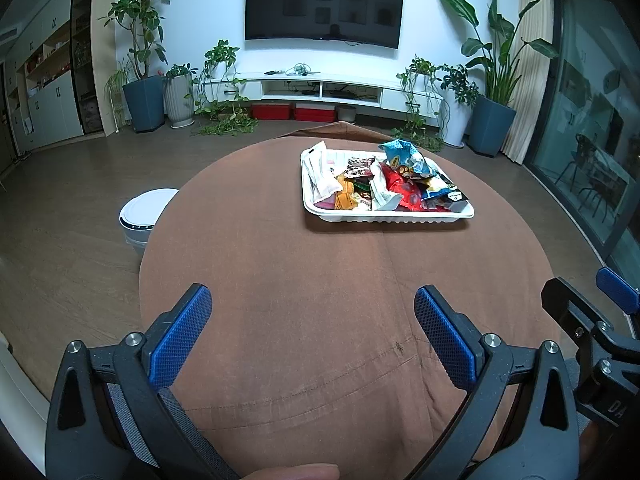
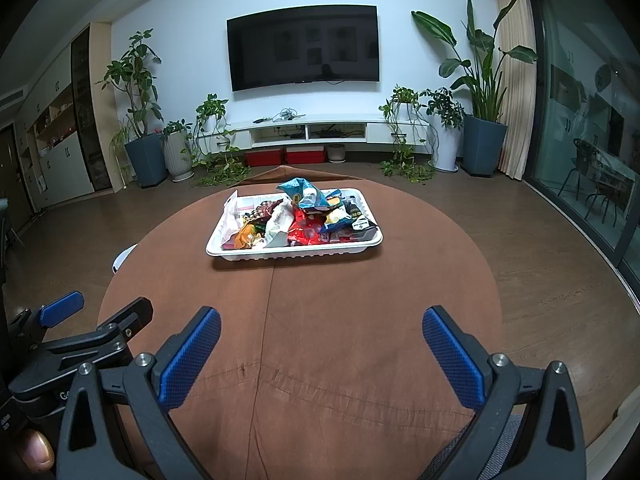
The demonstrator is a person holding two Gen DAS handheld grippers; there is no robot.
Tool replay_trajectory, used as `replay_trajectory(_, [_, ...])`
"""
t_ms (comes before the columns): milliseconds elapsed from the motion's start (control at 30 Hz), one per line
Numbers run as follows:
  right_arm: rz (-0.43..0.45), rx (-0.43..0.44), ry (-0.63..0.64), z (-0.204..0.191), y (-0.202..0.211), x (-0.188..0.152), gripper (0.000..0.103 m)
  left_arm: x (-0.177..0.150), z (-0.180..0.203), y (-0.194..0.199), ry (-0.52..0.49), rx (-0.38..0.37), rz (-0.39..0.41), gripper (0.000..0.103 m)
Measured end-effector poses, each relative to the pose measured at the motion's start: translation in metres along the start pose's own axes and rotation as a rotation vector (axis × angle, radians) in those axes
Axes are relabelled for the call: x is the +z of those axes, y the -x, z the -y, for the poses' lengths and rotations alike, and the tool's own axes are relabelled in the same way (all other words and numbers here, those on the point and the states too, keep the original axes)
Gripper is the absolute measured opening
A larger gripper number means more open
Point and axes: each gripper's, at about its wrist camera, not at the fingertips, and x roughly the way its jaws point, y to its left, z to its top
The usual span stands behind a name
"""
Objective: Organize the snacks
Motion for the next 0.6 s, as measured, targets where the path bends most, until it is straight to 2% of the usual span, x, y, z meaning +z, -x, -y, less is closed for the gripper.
replay_trajectory(367, [-0.004, 0.000, 0.002, 0.000, 0.001, 0.001, 0.103, -0.002, -0.003, -0.004, 0.003, 0.002, 0.002, 0.103])
replay_trajectory(600, [-0.012, 0.001, 0.000, 0.004, 0.004, -0.009, 0.103, 0.000, 0.000, 0.004, -0.016, -0.002, 0.044, 0.103])
